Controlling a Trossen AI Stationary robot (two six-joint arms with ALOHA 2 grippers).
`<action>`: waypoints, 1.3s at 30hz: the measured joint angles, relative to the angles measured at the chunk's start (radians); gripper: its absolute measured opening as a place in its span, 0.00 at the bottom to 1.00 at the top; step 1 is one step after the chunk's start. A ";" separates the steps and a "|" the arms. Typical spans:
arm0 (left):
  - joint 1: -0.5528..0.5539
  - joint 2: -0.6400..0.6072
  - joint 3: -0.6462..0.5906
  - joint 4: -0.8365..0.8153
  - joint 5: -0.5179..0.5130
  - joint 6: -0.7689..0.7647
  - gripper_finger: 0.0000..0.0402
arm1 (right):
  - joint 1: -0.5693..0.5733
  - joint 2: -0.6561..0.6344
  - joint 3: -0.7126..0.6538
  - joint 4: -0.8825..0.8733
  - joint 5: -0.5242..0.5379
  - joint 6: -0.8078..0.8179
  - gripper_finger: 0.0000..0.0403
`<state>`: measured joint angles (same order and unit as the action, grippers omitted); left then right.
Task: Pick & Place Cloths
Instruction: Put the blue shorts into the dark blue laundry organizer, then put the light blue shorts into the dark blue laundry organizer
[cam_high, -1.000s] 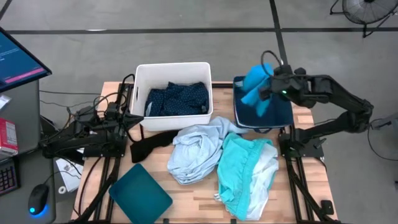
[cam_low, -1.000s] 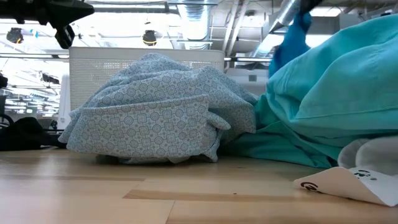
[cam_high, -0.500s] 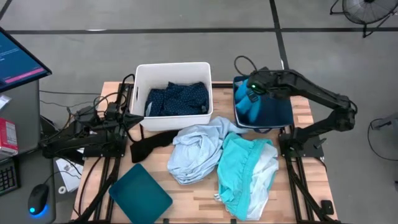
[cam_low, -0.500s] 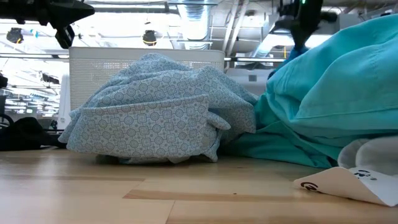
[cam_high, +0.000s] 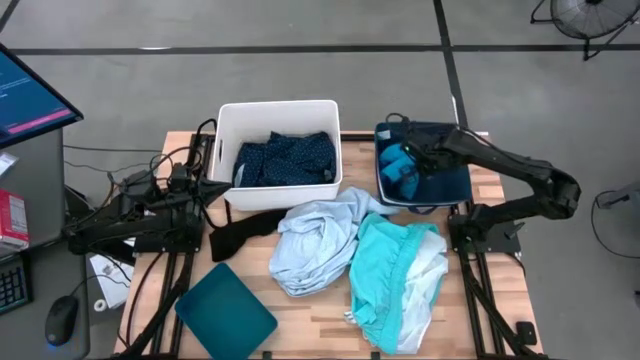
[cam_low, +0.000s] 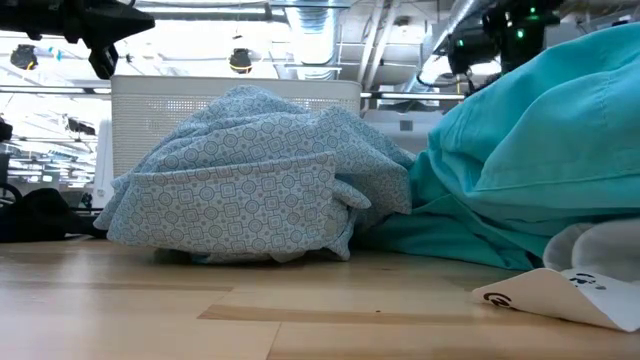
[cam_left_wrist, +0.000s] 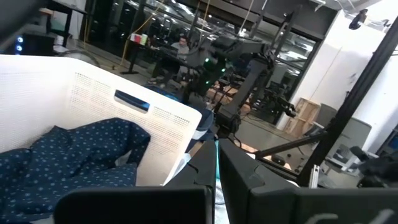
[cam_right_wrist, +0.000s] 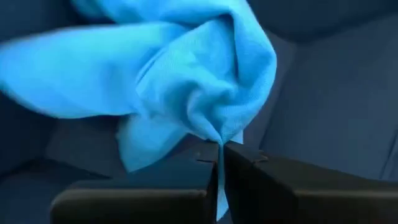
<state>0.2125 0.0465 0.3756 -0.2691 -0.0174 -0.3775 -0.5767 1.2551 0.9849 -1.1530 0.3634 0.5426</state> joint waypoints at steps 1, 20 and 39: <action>0.000 0.000 0.000 0.000 0.000 0.000 0.00 | -0.008 0.004 -0.014 -0.002 0.000 0.017 0.03; 0.000 0.000 0.000 0.000 0.002 0.000 0.00 | -0.082 -0.027 0.099 -0.015 -0.309 -0.017 0.79; 0.000 0.000 0.000 0.000 0.002 -0.004 0.00 | 0.821 -0.099 0.120 -0.048 -0.263 0.606 0.79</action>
<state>0.2123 0.0467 0.3756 -0.2687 -0.0151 -0.3817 0.2447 1.1556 1.1049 -1.2005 0.1006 1.1482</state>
